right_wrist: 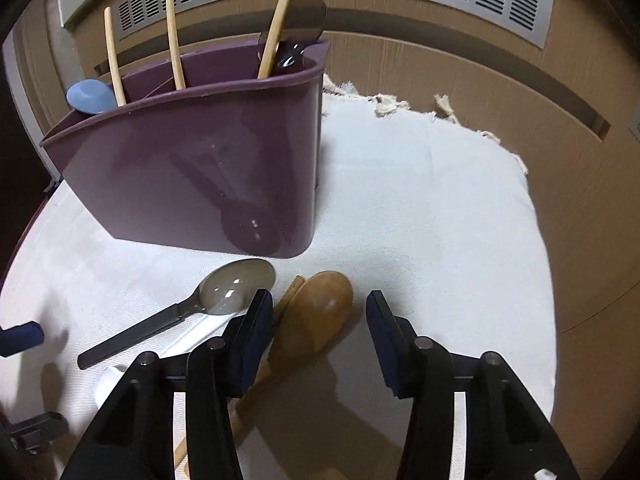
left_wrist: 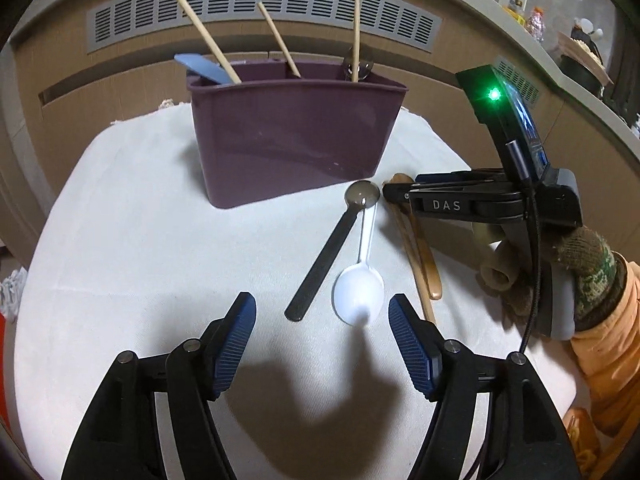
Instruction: Organize utensils
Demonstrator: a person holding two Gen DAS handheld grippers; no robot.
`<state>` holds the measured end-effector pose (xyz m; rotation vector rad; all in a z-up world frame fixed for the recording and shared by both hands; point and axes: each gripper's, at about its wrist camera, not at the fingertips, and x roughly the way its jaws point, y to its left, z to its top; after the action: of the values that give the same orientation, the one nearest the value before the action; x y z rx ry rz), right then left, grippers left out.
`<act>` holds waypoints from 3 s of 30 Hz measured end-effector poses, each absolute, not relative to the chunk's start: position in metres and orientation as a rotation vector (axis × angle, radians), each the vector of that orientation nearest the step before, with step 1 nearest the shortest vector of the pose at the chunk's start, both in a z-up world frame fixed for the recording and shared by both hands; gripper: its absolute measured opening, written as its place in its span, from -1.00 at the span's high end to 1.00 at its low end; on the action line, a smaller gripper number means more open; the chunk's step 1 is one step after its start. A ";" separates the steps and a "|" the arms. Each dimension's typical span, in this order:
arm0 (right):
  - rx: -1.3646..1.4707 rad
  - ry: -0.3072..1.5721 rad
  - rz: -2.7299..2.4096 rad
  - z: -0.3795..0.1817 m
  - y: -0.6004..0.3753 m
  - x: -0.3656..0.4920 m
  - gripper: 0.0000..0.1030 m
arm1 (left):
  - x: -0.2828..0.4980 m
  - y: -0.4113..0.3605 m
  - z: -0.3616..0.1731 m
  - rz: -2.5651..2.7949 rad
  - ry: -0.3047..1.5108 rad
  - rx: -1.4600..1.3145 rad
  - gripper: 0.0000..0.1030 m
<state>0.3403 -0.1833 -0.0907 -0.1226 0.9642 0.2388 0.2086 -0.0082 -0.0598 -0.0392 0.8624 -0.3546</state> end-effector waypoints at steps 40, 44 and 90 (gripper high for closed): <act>-0.001 0.837 0.296 -0.084 -0.241 0.256 0.48 | 0.335 -0.109 -0.070 -0.363 1.027 0.153 0.26; 0.008 0.834 0.307 -0.084 -0.242 0.254 0.48 | 0.346 -0.119 -0.077 -0.339 1.047 0.198 0.26; 0.011 0.839 0.356 -0.070 -0.230 0.232 0.48 | 0.209 -0.023 -0.017 -0.348 0.844 -0.075 0.31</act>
<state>0.2324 -0.2299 -0.0695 0.0108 0.8389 0.3557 0.2094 -0.0233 -0.0166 -0.0750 0.8435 -0.3479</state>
